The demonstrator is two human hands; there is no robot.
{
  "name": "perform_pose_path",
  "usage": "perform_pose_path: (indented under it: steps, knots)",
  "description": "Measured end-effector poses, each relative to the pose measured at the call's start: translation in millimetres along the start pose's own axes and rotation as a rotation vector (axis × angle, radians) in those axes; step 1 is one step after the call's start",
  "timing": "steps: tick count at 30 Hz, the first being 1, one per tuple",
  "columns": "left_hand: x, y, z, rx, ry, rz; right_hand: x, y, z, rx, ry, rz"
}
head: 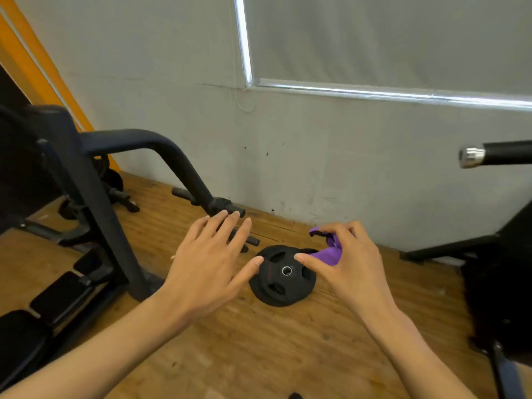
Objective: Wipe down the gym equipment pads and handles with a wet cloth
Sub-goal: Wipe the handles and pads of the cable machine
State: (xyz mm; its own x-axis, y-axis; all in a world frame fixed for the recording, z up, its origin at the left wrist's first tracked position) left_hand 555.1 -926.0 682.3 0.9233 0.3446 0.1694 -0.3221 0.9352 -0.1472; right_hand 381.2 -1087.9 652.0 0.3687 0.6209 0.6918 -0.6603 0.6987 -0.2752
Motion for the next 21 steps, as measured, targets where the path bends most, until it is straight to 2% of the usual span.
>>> perform_pose_path:
  steps: [4,11,16,21]
  knots:
    - [35.0,-67.4,-11.8,0.007,-0.010,-0.018,-9.1,-58.9,-21.1,-0.017,0.013,-0.047]
    - [73.9,-195.8,-43.5,-0.004,0.051,-0.180,-23.7,-164.7,-39.3,-0.091,0.064,-0.108]
    - [79.7,-306.5,-78.2,-0.035,0.103,-0.377,-52.7,-213.9,-25.8,-0.254,0.151,-0.180]
    - [37.3,-402.8,-93.6,-0.045,0.163,-0.645,-88.5,-225.1,2.8,-0.412,0.272,-0.334]
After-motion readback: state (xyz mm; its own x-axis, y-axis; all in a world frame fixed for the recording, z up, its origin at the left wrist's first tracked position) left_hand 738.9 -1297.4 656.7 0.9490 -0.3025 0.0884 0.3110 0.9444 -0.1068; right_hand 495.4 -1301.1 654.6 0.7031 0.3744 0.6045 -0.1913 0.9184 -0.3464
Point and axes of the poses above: each hand's wrist, its own y-axis away from the middle knuckle, its own z-axis out of the back of the hand, x = y × z, the point moved 5 cm from there along -y, towards the middle knuckle, and after that the axes turned 4 degrees about x, right-handed, at the moved point
